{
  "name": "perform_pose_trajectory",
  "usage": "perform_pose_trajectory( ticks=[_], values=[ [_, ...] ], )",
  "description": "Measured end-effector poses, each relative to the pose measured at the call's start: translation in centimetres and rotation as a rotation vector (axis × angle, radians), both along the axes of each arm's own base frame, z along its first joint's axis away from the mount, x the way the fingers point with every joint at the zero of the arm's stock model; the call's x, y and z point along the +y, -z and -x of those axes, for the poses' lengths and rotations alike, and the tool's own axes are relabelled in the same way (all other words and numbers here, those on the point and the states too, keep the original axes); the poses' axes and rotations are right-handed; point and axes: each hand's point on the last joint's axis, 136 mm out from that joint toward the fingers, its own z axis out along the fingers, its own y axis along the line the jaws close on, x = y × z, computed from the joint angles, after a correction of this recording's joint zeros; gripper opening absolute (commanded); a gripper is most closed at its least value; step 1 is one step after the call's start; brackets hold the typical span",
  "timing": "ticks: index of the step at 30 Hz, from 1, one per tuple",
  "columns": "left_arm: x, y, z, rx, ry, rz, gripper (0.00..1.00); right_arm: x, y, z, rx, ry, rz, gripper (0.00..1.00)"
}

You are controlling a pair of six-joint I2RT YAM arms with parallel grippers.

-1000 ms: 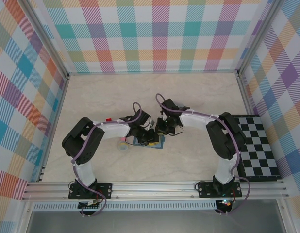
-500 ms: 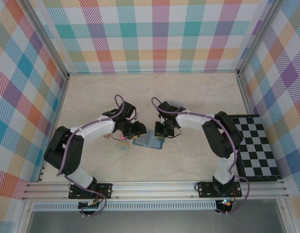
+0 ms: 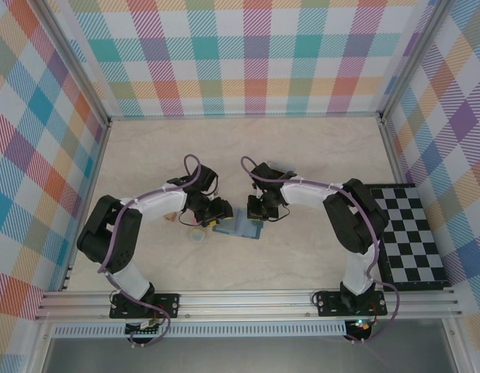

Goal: Take the credit cards out of the card holder

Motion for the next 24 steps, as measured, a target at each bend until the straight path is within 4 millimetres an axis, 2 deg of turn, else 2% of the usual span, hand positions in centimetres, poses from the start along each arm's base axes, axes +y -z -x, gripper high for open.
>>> perform_pose_trajectory(
  ticks=[10,24],
  values=[
    [-1.3,0.1,0.3,0.027,0.02,0.076,0.49,0.0,0.0,0.0,0.003,0.0,0.002,0.1],
    [-4.7,-1.4,1.0,0.019,0.101,0.219,0.43,0.0,0.0,0.0,-0.002,-0.001,0.008,0.1]
  ],
)
